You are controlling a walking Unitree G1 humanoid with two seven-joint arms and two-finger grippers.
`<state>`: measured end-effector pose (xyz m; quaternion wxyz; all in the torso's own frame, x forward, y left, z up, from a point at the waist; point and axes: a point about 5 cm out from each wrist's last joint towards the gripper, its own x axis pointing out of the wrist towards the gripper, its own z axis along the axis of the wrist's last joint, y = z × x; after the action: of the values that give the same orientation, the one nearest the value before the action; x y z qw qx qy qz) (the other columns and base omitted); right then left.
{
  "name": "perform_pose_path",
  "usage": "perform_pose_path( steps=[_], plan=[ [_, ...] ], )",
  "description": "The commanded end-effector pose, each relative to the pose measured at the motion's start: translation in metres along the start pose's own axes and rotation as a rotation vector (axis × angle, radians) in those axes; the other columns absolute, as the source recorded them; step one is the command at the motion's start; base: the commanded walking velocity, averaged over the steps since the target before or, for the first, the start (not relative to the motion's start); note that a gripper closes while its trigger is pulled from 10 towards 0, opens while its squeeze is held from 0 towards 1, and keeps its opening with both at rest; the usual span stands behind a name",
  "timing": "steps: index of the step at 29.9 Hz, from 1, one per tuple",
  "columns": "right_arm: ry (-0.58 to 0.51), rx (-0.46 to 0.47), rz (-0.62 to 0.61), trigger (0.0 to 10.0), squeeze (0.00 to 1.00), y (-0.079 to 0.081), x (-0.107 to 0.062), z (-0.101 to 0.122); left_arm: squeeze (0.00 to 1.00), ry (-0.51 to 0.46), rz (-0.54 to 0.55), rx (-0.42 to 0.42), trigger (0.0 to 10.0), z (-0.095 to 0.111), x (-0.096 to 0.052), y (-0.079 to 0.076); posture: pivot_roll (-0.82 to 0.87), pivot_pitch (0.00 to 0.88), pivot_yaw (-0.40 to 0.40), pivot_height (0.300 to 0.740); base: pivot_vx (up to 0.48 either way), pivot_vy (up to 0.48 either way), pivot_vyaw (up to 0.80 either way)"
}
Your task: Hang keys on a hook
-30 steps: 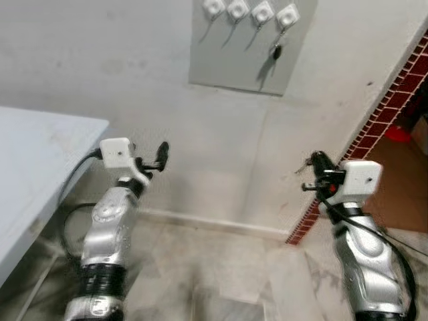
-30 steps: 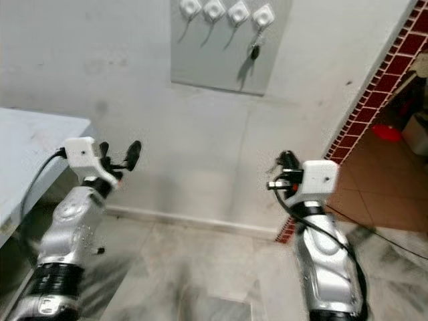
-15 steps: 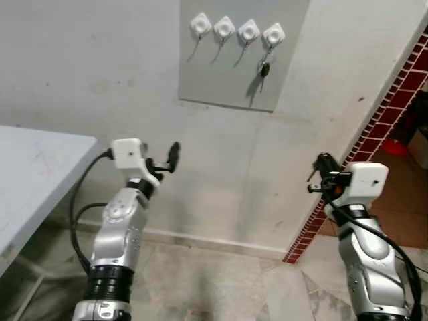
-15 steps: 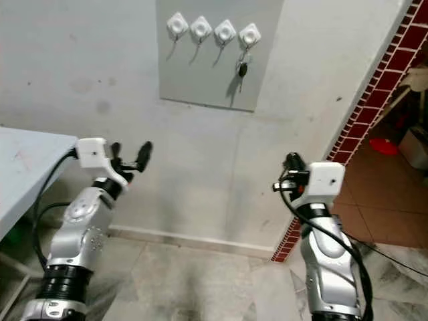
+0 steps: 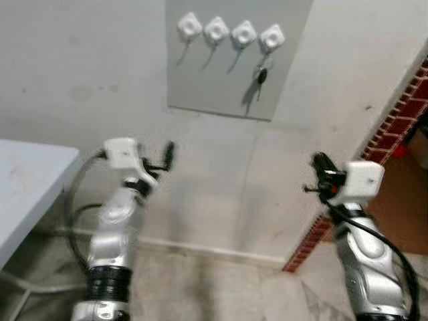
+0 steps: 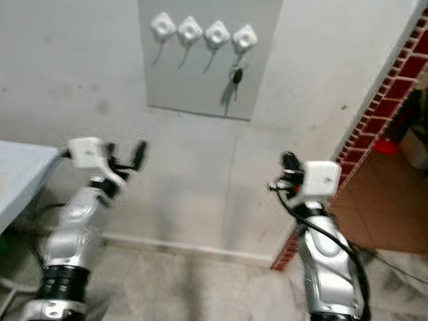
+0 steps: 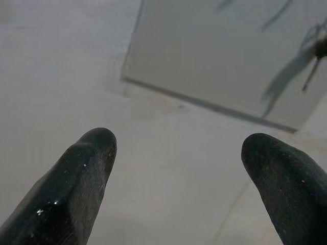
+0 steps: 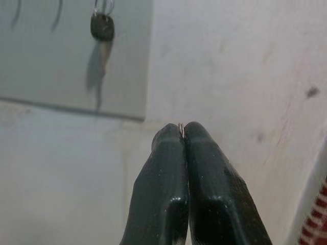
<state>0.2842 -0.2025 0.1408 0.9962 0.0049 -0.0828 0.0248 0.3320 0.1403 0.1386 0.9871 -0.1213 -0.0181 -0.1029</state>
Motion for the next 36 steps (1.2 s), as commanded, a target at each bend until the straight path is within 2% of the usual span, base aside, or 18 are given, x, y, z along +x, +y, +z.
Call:
perform_pose_path(
  steps=[1,8,17,28,29,33,36],
  plan=[
    [-0.024,0.009,0.032,10.0,0.0,0.007,0.005,0.005,0.0,-0.019,0.03,0.021,10.0,0.008,-0.001,0.009,0.02,0.0,-0.089,0.74,0.379,0.0,0.0],
    [-0.023,0.009,0.037,10.0,0.0,0.008,0.005,0.005,0.0,-0.017,0.042,0.031,10.0,0.007,-0.001,0.009,0.02,0.0,-0.091,0.74,0.359,0.0,0.0],
    [-0.021,0.007,0.043,10.0,0.0,0.008,0.006,0.005,0.0,-0.02,0.05,0.032,10.0,0.007,0.0,0.008,0.02,0.0,-0.091,0.74,0.0,0.0,0.0],
    [-0.03,-0.005,0.135,10.0,0.0,0.012,0.014,0.011,0.0,-0.034,-0.157,0.079,10.0,0.02,0.003,-0.02,0.01,0.0,-0.083,0.74,0.0,0.0,0.0],
    [-0.036,-0.002,0.155,10.0,0.0,0.014,0.019,0.013,0.0,-0.04,-0.196,0.081,10.0,0.023,0.005,-0.027,0.01,0.0,-0.081,0.74,0.0,0.0,0.0],
    [-0.061,-0.01,0.187,10.0,0.0,0.019,0.029,0.019,0.0,-0.049,-0.25,0.088,10.0,0.026,0.009,-0.038,0.01,0.001,-0.075,0.74,0.0,0.0,0.0],
    [-0.091,0.0,0.235,10.0,0.0,0.028,0.042,0.028,0.0,-0.055,-0.308,0.081,10.0,0.029,0.012,-0.052,0.0,0.002,-0.073,0.74,0.0,0.0,0.0]
  ],
)
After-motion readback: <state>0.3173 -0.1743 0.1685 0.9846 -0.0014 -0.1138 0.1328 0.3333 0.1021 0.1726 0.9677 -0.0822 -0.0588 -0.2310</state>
